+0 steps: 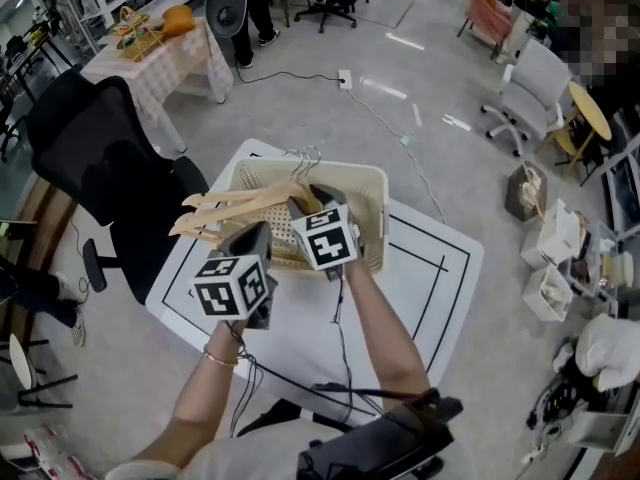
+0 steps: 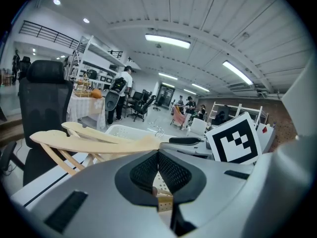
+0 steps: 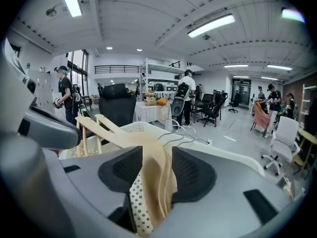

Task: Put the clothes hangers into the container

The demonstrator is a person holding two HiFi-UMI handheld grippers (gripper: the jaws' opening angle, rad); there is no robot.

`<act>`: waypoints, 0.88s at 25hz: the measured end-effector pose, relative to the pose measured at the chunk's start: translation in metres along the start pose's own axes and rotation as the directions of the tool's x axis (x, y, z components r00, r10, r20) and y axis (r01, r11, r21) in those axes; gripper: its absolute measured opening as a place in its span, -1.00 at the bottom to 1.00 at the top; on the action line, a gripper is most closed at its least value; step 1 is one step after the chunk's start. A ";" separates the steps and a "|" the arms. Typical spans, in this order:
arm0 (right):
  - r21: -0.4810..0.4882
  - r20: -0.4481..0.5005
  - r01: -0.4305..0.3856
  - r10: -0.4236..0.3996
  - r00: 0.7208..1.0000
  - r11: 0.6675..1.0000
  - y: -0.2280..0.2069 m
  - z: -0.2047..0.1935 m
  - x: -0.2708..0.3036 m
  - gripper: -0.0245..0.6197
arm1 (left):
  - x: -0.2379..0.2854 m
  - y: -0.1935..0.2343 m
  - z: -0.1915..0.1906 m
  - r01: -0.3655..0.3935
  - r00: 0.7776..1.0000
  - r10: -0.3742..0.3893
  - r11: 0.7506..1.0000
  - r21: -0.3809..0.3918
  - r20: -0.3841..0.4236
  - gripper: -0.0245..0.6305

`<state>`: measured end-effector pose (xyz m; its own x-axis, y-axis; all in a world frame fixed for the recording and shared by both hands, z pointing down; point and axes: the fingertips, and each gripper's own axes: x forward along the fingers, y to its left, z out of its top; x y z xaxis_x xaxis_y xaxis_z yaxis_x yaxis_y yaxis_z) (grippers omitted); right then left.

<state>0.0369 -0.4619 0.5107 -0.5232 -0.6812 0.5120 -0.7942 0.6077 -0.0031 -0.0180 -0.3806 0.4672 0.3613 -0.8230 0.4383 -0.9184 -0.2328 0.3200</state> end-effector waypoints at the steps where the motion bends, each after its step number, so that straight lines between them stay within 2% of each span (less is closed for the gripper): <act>1: 0.005 0.006 0.011 -0.011 1.000 1.000 -0.002 0.002 -0.003 -0.33 | -0.003 -0.001 0.000 0.001 1.000 -0.001 1.000 0.000 0.002 -0.90; 14: 0.056 0.077 0.080 -0.084 0.993 0.995 0.002 0.023 -0.062 -0.33 | -0.047 -0.021 0.008 0.027 0.999 -0.027 1.000 0.013 0.046 -0.90; 22: 0.104 0.076 0.124 -0.132 0.988 0.987 0.022 0.004 -0.114 -0.61 | -0.086 -0.039 0.004 0.055 0.995 -0.057 0.998 0.020 0.078 -0.89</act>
<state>0.0779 -0.3721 0.4491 -0.4360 -0.7846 0.4408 -0.8806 0.4730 -0.0290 -0.0145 -0.3025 0.4137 0.3992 -0.8463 0.3528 -0.8999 -0.2882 0.3272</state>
